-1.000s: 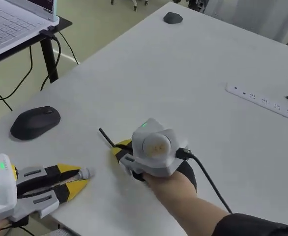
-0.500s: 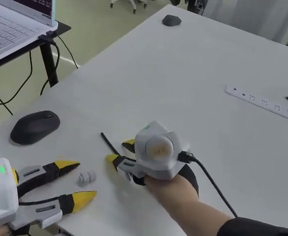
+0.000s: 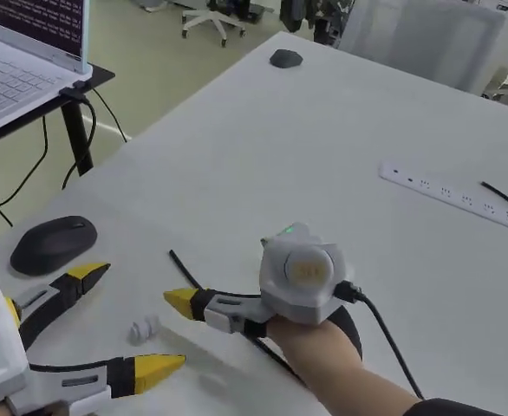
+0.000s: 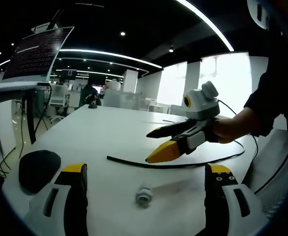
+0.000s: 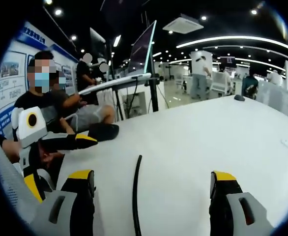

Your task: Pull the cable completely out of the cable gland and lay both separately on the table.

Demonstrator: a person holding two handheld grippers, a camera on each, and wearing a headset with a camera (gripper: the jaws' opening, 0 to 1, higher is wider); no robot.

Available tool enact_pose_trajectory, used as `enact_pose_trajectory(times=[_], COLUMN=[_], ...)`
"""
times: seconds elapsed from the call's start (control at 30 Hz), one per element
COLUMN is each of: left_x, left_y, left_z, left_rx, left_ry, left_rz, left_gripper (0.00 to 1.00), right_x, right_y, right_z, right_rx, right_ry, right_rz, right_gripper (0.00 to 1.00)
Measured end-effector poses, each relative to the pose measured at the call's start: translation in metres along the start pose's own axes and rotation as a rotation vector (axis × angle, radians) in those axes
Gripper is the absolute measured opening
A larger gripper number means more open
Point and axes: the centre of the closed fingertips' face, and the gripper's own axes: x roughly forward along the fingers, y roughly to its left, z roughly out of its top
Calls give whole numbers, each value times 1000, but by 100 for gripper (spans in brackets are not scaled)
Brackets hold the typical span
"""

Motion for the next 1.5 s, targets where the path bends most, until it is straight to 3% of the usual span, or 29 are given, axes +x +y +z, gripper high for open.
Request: enact_pose_trajectory(times=[0.07,0.17,0.3,0.33,0.37,0.4,0.43,0.53,0.6,0.67,0.73,0.77,0.87,0.93,1.03,1.07,1.13,1.17,1.23,1.37,1.5], left_x=[-1,-2,-2,-1,1,2,3,8,14,18,22,25,32,38,45,48,50,52,56,60,59], left_y=[-3,-3,-3,-4,-7,-8,-9,-18,-24,-29,-42,-46,-55,-68,-77,-77,-73,-75,-82,-85,-90], left_z=[3,6,12,13,15,16,16,21,21,23,30,31,34,36,37,36,32,34,37,38,35], left_rx=[-4,9,-25,-27,-33,-26,8,7,27,33,14,-7,14,19,45,101,145,155,104,136,139], left_ry=[9,18,9,11,19,22,44,59,90,101,90,102,124,151,178,195,240,234,232,246,259], left_rz=[-11,-3,2,-1,-11,-11,-9,-40,-63,-70,-120,-132,-158,-195,-213,-205,-175,-181,-206,-206,-211], left_gripper=[99,99,95,93,93,94,95,97,99,98,96,99,99,99,99,99,99,99,99,99,99], right_x=[-11,-28,-60,-66,-77,-84,-97,-123,-144,-160,-178,-188,-211,-235,-261,-272,-288,-293,-301,-323,-337], right_y=[-3,-9,-39,-41,-44,-48,-53,-59,-62,-66,-68,-68,-66,-66,-66,-67,-73,-76,-78,-81,-80], right_z=[3,0,-7,-1,3,4,7,13,10,0,-13,-22,-41,-56,-70,-75,-83,-85,-88,-109,-120], right_rx=[5,29,90,123,209,230,227,236,226,199,177,176,166,141,146,157,235,254,276,289,293], right_ry=[-2,37,74,32,6,10,2,-20,-5,33,76,94,153,187,205,203,199,182,158,185,193], right_rz=[-18,-50,-143,-129,-116,-118,-116,-120,-128,-139,-153,-151,-141,-149,-166,-181,-246,-266,-288,-346,-366], right_gripper=[99,99,99,99,99,99,99,99,99,99,99,99,99,99,99,99,99,99,99,99,99])
